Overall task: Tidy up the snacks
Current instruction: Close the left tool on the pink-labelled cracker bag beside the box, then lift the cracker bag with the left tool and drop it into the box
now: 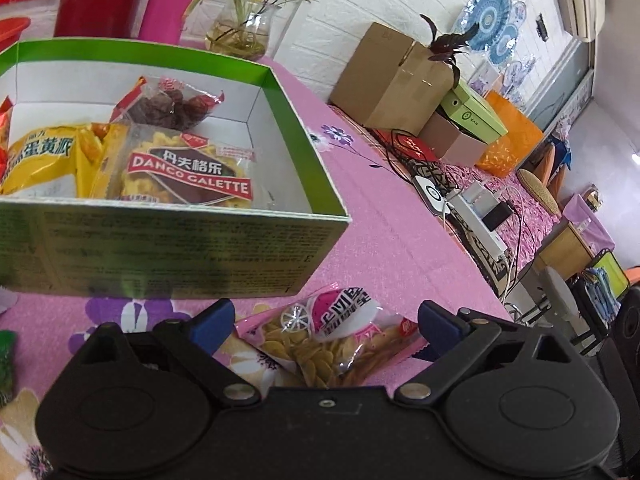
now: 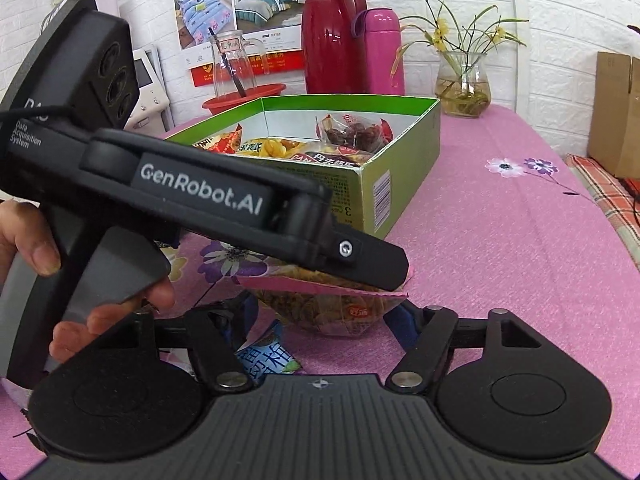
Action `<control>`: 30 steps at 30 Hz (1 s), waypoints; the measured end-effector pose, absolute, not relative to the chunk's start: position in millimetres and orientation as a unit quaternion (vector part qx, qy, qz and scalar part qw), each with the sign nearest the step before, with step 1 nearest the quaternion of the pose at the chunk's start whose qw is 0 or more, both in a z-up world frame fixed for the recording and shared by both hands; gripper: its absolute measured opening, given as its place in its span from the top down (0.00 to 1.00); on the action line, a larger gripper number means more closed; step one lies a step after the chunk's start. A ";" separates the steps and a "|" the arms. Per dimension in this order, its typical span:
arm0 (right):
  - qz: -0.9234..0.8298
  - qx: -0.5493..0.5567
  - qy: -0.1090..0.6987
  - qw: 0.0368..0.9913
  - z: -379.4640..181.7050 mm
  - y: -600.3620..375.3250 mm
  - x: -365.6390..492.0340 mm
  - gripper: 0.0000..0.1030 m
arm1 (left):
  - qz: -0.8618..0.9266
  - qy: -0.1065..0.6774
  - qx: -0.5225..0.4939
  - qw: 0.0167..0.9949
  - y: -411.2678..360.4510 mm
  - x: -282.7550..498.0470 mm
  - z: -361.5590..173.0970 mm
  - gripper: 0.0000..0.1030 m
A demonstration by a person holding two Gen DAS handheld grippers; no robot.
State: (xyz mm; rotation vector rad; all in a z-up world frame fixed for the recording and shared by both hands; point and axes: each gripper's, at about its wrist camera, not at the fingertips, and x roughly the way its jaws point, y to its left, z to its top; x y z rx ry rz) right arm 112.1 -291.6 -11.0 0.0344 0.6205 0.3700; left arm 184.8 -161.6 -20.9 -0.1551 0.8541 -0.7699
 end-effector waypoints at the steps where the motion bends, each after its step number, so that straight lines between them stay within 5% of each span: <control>1: 0.180 0.013 0.304 0.936 -11.0 -290.8 111.8 0.00 | -0.366 0.399 -0.070 0.838 -161.0 183.7 -21.2 0.00; 9: 0.185 0.000 0.298 0.937 -5.0 -278.6 105.7 0.18 | -0.360 0.394 -0.104 0.839 -138.5 174.2 -22.2 0.05; 30: 0.208 -0.055 0.180 0.960 54.7 -241.2 105.5 0.19 | -0.345 0.290 -0.129 0.883 -96.5 166.1 55.6 0.12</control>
